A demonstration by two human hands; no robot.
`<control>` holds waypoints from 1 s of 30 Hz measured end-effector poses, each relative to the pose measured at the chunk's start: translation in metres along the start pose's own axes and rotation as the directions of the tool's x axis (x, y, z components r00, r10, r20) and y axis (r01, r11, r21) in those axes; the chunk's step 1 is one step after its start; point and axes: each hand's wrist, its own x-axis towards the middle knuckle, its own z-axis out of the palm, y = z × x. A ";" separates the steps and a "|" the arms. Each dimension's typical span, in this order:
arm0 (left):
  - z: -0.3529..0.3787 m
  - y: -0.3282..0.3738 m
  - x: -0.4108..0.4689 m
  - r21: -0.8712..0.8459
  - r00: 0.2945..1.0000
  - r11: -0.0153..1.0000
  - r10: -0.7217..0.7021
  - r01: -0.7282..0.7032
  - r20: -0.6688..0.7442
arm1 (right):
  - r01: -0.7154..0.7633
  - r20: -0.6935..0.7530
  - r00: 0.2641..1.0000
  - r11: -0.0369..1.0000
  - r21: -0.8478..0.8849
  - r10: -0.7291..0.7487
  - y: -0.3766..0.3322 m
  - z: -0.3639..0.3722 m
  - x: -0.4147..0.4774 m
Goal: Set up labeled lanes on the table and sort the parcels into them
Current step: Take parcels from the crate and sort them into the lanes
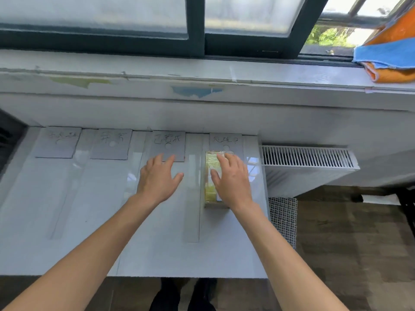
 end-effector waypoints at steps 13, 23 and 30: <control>-0.169 -0.200 -0.080 0.140 0.920 0.957 -0.195 0.255 -0.339 | 0.483 0.073 0.875 0.872 -0.085 -0.478 -0.280 -0.012 0.029; -0.305 -0.426 -0.166 -0.042 0.770 0.936 -0.312 0.349 -0.556 | 0.733 0.082 0.680 0.677 -0.064 -0.729 -0.576 0.038 0.012; -0.306 -0.555 -0.179 -0.202 0.744 0.868 -0.493 0.453 -0.451 | 0.550 0.140 0.806 0.815 0.183 -0.576 -0.699 0.085 0.011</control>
